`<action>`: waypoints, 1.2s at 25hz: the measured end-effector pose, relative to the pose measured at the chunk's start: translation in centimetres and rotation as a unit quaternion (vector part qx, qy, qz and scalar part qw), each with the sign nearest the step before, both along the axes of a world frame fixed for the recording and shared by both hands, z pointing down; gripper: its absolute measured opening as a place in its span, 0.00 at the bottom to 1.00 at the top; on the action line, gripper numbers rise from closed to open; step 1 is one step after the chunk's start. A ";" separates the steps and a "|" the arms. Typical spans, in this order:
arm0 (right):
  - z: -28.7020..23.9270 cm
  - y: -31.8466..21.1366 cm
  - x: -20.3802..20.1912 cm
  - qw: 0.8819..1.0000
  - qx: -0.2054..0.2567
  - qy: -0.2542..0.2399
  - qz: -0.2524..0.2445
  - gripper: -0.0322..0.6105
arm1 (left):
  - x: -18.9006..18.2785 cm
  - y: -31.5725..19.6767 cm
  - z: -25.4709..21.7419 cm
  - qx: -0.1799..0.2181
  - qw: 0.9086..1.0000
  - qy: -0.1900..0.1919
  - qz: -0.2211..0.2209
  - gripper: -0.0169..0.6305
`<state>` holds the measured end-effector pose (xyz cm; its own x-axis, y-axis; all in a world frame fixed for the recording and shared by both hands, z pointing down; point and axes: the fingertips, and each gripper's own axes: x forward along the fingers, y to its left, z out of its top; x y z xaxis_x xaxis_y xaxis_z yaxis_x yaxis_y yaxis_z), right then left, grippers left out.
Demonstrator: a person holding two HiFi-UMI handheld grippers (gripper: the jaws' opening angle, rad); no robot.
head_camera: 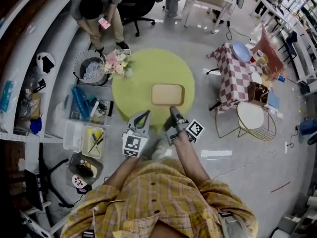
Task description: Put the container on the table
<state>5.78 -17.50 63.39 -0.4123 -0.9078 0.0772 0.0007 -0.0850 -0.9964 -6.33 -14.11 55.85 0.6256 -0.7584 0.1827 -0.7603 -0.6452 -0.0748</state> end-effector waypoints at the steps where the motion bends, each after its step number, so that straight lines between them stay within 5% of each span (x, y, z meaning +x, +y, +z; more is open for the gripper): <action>1: 0.3 -0.3 0.2 1.000 -0.002 -0.001 -0.002 0.07 | 0.2 -0.4 0.2 -0.001 1.000 0.001 -0.001 0.04; 19: 3.9 -4.2 1.3 0.999 -0.035 -0.005 -0.031 0.07 | 1.8 -4.1 1.0 -0.013 1.000 0.015 -0.025 0.04; 30: 5.8 -6.2 0.0 0.999 -0.039 0.000 -0.028 0.07 | 1.3 -5.7 1.3 -0.021 1.000 0.006 0.001 0.04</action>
<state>5.78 -23.70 69.15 -0.4620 -0.8747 0.1462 -0.0067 -0.1614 -0.9869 -4.98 -19.84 57.16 0.6300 -0.7483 0.2078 -0.7592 -0.6498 -0.0384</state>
